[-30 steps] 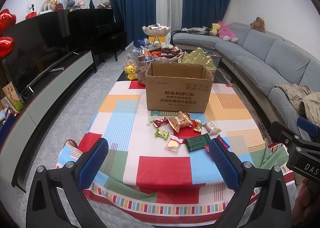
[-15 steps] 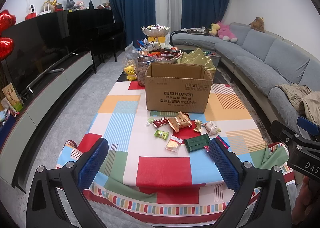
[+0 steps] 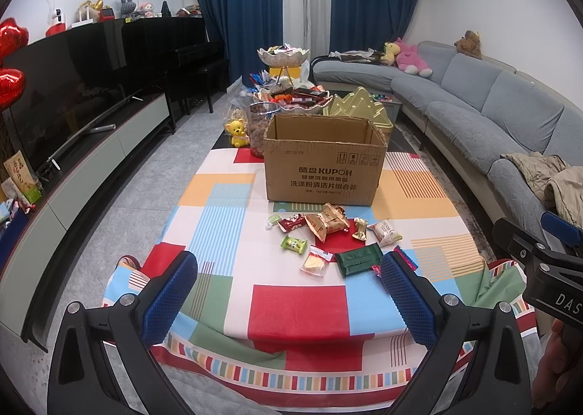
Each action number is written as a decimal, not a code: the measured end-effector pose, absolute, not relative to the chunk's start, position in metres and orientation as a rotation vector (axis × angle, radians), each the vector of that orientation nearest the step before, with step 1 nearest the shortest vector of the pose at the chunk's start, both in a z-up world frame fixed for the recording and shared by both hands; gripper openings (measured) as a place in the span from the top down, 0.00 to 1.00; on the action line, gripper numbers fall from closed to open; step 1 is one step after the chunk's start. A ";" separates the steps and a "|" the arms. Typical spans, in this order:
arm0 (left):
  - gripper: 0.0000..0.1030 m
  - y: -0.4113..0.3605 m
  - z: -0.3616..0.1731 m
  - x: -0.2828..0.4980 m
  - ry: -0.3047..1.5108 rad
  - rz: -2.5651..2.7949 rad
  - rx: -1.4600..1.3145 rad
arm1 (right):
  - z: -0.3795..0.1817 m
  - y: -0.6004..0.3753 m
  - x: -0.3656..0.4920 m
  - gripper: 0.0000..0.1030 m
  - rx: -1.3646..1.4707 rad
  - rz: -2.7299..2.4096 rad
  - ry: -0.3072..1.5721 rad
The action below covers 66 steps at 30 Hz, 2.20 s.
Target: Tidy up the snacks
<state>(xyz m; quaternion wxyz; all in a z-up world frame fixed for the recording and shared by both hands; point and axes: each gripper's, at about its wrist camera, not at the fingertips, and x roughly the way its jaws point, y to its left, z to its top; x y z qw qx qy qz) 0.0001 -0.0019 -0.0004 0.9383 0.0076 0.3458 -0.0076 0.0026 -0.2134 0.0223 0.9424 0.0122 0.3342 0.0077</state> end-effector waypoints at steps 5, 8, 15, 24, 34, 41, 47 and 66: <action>0.01 -0.002 0.000 0.000 0.706 -0.015 0.016 | 0.021 -0.213 0.002 0.01 0.025 0.017 0.681; 0.01 -0.002 0.000 0.000 0.705 -0.015 0.016 | 0.021 -0.213 0.002 0.01 0.025 0.018 0.680; 0.01 -0.003 0.000 0.000 0.705 -0.018 0.019 | 0.022 -0.214 0.003 0.01 0.026 0.016 0.680; 0.01 -0.007 0.003 0.008 0.699 -0.018 0.045 | 0.025 -0.214 0.011 0.01 0.016 0.018 0.690; 0.01 -0.010 -0.015 0.028 0.714 -0.030 0.089 | -0.001 -0.206 0.034 0.01 -0.013 0.021 0.717; 0.01 -0.012 -0.030 0.049 0.734 -0.034 0.104 | -0.018 -0.201 0.051 0.01 -0.044 0.036 0.734; 0.01 -0.016 -0.046 0.065 0.751 -0.057 0.123 | -0.037 -0.198 0.065 0.01 -0.057 0.060 0.768; 0.08 -0.024 -0.118 0.121 0.850 -0.153 0.209 | -0.109 -0.186 0.116 0.01 -0.157 0.092 0.908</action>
